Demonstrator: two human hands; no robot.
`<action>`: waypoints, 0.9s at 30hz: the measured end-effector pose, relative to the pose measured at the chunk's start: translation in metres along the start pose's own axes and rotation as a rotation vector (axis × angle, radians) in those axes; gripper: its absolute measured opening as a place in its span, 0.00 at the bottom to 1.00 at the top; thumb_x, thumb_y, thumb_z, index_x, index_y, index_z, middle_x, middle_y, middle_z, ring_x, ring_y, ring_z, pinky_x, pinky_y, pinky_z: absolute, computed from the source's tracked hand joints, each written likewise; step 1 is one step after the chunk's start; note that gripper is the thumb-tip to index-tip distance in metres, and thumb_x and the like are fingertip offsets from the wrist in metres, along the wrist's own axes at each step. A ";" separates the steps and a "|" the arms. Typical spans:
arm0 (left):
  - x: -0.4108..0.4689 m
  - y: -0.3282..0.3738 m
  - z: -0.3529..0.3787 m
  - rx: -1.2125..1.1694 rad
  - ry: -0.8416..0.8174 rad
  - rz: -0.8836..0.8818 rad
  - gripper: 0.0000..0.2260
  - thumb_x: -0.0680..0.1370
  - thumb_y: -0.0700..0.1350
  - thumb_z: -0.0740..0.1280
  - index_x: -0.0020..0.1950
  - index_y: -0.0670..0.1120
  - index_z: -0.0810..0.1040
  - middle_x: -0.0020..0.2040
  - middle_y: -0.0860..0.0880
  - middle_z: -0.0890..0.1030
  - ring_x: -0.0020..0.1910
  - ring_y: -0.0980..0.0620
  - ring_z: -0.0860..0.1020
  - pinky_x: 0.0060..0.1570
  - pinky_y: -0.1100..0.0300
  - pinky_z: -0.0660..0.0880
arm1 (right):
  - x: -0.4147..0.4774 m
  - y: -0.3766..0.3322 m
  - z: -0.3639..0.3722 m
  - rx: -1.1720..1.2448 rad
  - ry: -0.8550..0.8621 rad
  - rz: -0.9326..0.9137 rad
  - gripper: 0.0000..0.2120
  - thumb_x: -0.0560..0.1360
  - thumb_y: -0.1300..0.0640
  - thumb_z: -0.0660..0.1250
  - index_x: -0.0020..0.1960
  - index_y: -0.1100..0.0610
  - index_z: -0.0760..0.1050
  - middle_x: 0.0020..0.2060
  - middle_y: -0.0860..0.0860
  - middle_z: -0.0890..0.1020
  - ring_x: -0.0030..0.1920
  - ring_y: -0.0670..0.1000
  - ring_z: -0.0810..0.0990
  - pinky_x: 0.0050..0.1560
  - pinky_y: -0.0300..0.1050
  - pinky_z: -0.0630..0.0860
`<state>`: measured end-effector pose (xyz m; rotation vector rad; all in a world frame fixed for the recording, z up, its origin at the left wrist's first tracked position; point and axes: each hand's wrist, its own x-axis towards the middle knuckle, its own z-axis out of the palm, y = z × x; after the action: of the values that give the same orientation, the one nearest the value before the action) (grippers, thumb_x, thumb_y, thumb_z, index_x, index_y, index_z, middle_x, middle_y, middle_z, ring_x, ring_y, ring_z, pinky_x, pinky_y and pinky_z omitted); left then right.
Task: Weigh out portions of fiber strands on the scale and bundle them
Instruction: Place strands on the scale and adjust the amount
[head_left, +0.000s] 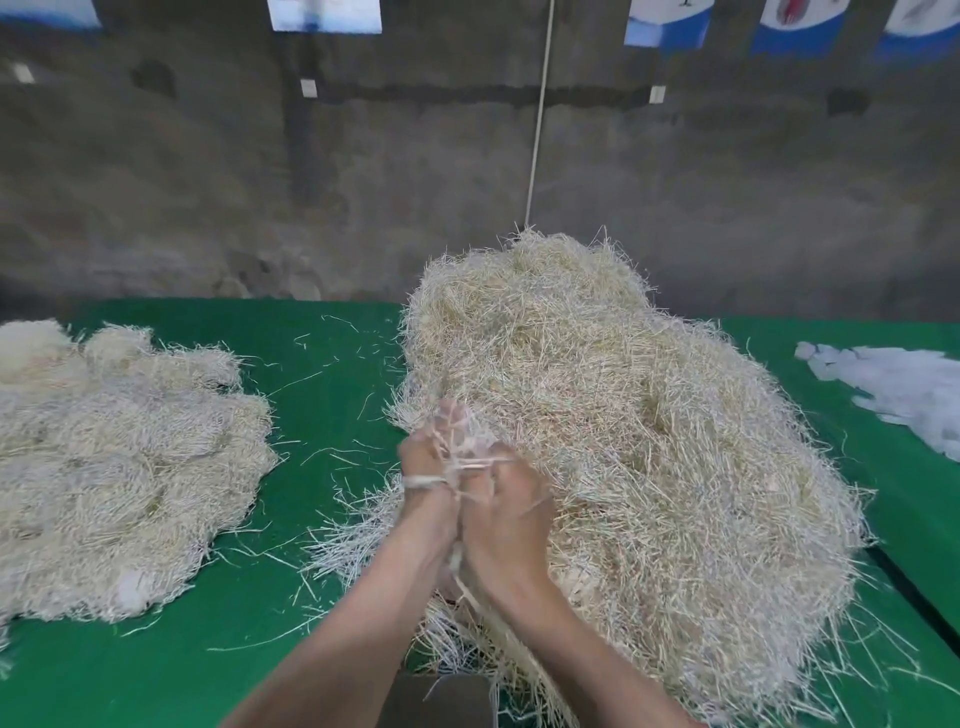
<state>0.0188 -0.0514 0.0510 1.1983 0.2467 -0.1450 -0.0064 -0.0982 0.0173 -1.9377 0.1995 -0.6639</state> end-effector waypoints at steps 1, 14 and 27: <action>0.001 -0.003 -0.003 0.033 0.015 0.020 0.10 0.81 0.43 0.58 0.50 0.41 0.77 0.36 0.50 0.74 0.32 0.54 0.76 0.34 0.60 0.76 | -0.006 0.000 0.003 0.018 -0.024 0.009 0.12 0.75 0.58 0.58 0.33 0.49 0.69 0.28 0.44 0.74 0.26 0.42 0.71 0.24 0.34 0.66; 0.009 -0.016 -0.002 0.156 -0.063 0.296 0.11 0.77 0.38 0.65 0.59 0.42 0.71 0.44 0.46 0.77 0.39 0.50 0.78 0.34 0.67 0.73 | 0.013 -0.002 -0.011 0.175 -0.184 -0.002 0.13 0.78 0.41 0.55 0.59 0.40 0.73 0.48 0.35 0.79 0.39 0.30 0.75 0.34 0.28 0.72; 0.017 -0.009 -0.001 -0.135 0.024 -0.101 0.13 0.77 0.53 0.64 0.40 0.45 0.78 0.34 0.45 0.77 0.26 0.51 0.74 0.31 0.58 0.71 | -0.001 0.009 -0.006 -0.206 0.005 -0.193 0.14 0.75 0.59 0.52 0.35 0.44 0.63 0.36 0.40 0.69 0.40 0.39 0.70 0.39 0.33 0.70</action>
<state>0.0331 -0.0537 0.0384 1.0549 0.3333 -0.1989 -0.0091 -0.1070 0.0113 -2.1716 0.0870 -0.8014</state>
